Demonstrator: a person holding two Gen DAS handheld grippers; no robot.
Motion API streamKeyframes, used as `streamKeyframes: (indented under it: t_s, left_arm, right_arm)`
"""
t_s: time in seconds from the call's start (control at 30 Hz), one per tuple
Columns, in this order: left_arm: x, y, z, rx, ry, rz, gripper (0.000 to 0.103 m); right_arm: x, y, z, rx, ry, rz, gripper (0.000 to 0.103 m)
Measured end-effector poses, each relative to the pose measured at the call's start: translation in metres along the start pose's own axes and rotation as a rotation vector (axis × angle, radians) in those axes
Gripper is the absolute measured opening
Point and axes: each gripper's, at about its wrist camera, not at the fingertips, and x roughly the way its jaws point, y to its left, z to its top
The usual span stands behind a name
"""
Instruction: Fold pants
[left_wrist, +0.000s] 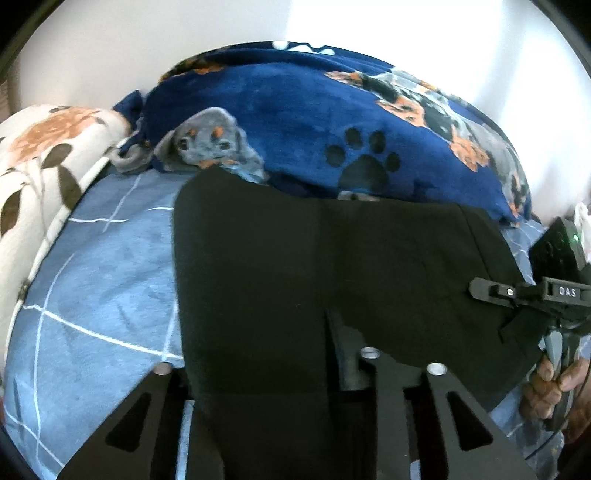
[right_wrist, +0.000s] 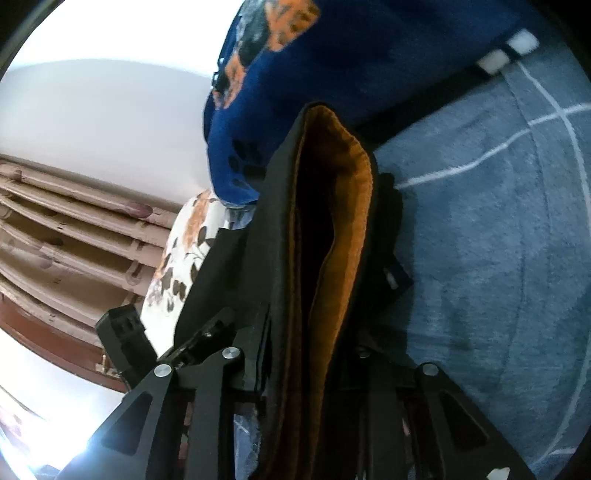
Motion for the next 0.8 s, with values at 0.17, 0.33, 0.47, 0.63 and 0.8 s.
streamKeyframes:
  t_s: [0.17,0.33,0.47,0.63,0.8]
  left_arm:
    - [-0.002,0.020,-0.008,-0.063,0.004,0.030,0.060]
    - [-0.016,0.023,-0.017,-0.060,-0.037,0.149,0.075]
    - [-0.038,0.030,-0.025,-0.067,-0.096,0.234,0.085]
    - [-0.073,0.032,-0.037,-0.104,-0.174,0.291,0.090]
    - [-0.110,0.012,-0.048,-0.075,-0.234,0.316,0.092]
  right_arm:
    - [-0.005,0.000,-0.004,0.002,-0.017,-0.012,0.028]
    - [-0.019,0.000,-0.011,0.023,-0.070,-0.036,0.037]
    - [-0.043,0.000,-0.023,0.051,-0.150,-0.076,0.044]
    - [-0.075,0.030,-0.048,-0.042,-0.263,-0.271,0.057]
    - [-0.086,0.084,-0.084,-0.251,-0.283,-0.420,0.069]
